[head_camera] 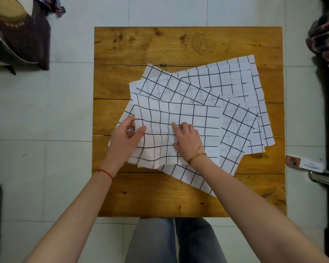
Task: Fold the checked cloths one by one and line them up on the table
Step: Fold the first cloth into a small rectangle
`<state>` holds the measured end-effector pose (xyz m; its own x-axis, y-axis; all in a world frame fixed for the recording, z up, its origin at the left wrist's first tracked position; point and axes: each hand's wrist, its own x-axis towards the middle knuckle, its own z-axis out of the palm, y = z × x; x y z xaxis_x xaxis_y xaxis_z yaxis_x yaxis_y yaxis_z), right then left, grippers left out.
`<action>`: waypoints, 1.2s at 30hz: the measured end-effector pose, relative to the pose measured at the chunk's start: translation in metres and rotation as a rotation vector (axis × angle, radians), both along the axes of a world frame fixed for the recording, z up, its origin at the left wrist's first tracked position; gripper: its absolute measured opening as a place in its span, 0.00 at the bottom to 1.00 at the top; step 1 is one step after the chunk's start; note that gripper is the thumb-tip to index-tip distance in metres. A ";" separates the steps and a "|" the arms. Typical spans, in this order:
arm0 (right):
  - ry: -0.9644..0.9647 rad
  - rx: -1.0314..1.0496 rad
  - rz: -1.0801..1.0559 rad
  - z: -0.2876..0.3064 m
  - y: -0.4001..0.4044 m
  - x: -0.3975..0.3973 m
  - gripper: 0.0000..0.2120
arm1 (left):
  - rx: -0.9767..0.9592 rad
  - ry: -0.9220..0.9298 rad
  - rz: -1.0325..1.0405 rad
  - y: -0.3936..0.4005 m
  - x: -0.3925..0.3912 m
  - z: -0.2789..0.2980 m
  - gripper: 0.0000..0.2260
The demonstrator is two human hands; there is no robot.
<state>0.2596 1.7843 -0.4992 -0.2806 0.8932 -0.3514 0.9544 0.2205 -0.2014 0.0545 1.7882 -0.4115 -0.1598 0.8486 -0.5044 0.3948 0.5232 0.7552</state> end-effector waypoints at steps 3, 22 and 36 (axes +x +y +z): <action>0.004 -0.006 0.010 -0.001 0.000 -0.007 0.36 | 0.009 -0.043 -0.093 0.004 0.015 0.013 0.24; 0.099 0.095 -0.481 0.006 -0.011 0.117 0.18 | 0.086 -0.089 -0.427 -0.007 0.143 -0.034 0.22; 0.107 0.152 -0.111 0.009 0.029 0.058 0.22 | 0.119 0.732 -0.812 0.029 0.082 -0.077 0.35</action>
<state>0.3174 1.8136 -0.4906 -0.2061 0.9611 -0.1840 0.9494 0.1508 -0.2754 0.1367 1.8176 -0.4883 0.2410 0.8733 -0.4234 0.9615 -0.1556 0.2264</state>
